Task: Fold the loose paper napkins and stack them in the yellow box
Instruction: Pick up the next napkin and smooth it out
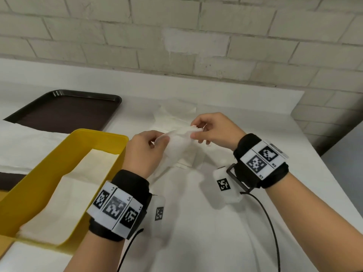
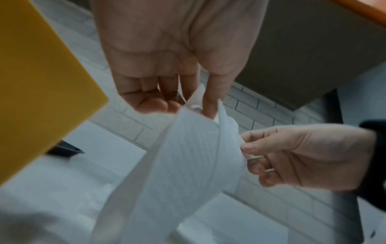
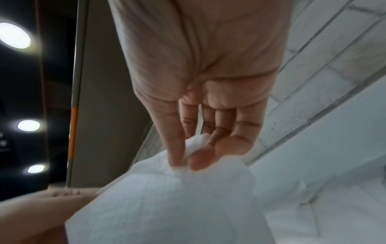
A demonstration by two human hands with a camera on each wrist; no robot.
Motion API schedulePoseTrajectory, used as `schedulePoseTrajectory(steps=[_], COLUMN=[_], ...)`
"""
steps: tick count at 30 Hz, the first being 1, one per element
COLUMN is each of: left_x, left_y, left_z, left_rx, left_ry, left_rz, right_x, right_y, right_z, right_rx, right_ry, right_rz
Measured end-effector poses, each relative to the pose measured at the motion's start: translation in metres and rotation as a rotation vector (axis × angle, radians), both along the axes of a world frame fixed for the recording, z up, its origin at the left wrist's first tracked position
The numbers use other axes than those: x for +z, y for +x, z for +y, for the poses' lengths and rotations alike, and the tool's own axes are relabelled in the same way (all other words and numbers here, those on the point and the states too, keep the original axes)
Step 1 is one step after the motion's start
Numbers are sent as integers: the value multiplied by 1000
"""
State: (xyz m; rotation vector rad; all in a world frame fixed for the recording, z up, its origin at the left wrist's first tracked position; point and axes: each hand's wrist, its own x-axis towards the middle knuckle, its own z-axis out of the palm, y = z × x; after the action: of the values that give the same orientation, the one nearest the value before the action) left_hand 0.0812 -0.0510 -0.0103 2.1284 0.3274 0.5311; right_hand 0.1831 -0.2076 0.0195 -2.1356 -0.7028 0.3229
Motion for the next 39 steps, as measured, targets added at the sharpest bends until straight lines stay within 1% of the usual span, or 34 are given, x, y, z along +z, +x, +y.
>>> schedulePoseTrajectory(steps=[2,4,6,7,11,14,16,18,20,22,24,26,28,30,32,34,35,37,39], left_x=[3,6,9,9,10,12,12,10,7,6,4,3,2,0,-1,-1,0,-2,-2], left_y=[1,2,2,2,2,4,4,3,2,0,0,0,0,-3,-7,-10,-12,-14,-17], left_z=[-3,-6,-9,-11,-19,-22,-22,-21,-21,-22,-23,-23,-20,-16,-13,-11,-11,-13,-17], left_rx=[-19,-47,-108,-137,-173,-128,-136,-185,-224,-236,-199,-136,-67,-23,0,23,33,38,32], left_ry=[-87,-206,-330,-354,-293,-339,-437,-546,-567,-572,-607,-612,-561,-512,-471,-439,-426,-411,-388], left_rz=[-62,-85,-94,-96,-154,-241,-274,-261,-201,-148,-132,-143,-175,-206,-219,-223,-220,-203,-158], right_x=[4,7,9,9,8,3,3,5,9,12,14,12,5,-5,-21,-37,-45,-53,-54], right_y=[-3,-8,-12,-14,-16,-13,-13,-14,-16,-19,-22,-24,-21,-14,-6,-4,-4,-6,-7], right_z=[-10,-16,-19,-20,-25,-27,-26,-24,-22,-20,-17,-15,-16,-19,-22,-22,-20,-15,-9], right_rx=[-24,-38,-38,-35,28,44,34,39,46,35,27,55,57,-3,-31,0,8,-9,-42], right_ry=[70,124,160,174,136,153,248,389,483,522,504,414,219,10,-274,-603,-716,-818,-837], right_rz=[21,47,64,66,-7,-24,-13,57,106,112,107,118,109,84,79,60,47,12,12])
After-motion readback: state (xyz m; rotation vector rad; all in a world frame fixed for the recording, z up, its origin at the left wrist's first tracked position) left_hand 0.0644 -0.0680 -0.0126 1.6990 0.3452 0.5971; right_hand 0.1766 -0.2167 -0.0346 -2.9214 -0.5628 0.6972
